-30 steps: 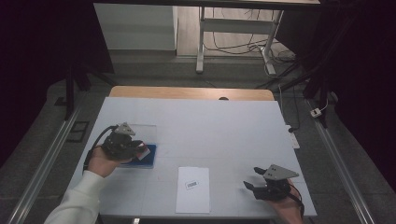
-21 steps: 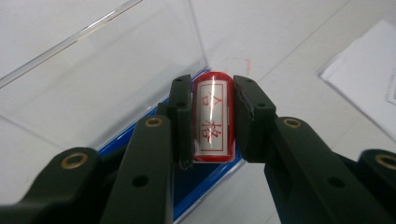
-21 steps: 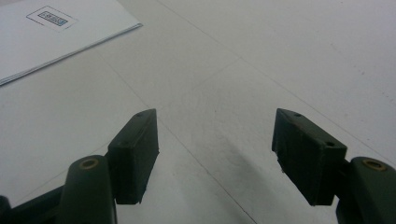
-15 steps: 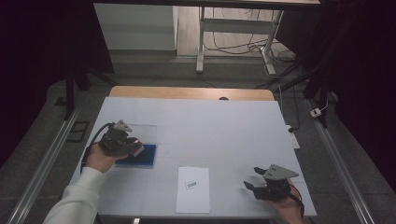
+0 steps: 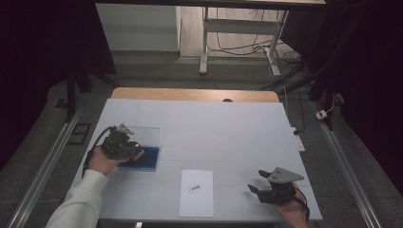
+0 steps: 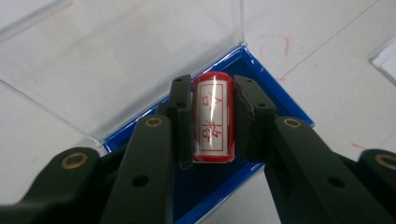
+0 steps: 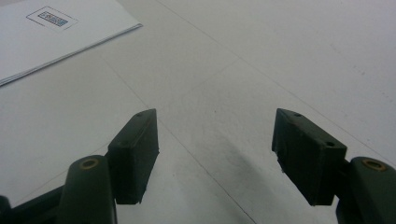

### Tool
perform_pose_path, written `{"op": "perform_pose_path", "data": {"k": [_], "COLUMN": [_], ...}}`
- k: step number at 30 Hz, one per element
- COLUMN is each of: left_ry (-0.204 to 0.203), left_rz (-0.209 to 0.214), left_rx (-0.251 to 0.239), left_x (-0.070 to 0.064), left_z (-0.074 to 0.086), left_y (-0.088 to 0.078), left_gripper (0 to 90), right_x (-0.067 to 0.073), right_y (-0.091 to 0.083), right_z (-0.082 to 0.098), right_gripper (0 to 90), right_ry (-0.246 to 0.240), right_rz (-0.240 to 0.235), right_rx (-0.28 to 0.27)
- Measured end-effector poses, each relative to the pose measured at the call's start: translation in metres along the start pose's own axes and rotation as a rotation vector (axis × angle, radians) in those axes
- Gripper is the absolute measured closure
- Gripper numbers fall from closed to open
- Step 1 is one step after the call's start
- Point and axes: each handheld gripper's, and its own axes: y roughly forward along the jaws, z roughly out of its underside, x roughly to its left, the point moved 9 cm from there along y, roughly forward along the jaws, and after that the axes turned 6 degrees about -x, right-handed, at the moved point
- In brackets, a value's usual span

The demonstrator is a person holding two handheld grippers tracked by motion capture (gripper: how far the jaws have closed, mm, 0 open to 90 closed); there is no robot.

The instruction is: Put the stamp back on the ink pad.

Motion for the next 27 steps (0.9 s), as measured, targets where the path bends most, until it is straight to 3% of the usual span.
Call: {"op": "perform_pose_path", "data": {"k": [15, 18, 22, 27], "left_ry": [-0.007, 0.006, 0.007, 0.036], "left_rz": [-0.005, 0.002, -0.011, -0.023], "left_rx": [-0.003, -0.007, -0.090, -0.168], "left_x": [-0.001, -0.002, -0.005, -0.017], "left_z": [0.005, 0.005, -0.004, -0.011], "left_y": [0.005, 0.005, -0.003, -0.020], "left_gripper": [69.3, 63.9, 46.1, 36.6], "right_x": [0.001, 0.001, 0.000, -0.001], "right_y": [0.001, 0.001, 0.000, -0.001], "right_z": [0.000, 0.000, 0.000, 0.000], "right_gripper": [31.6, 31.7, 31.7, 31.7], "right_ry": [-0.003, 0.002, 0.005, 0.001], "right_rz": [0.001, -0.006, 0.000, 0.009], "right_rx": [0.005, 0.003, -0.003, -0.003]}}
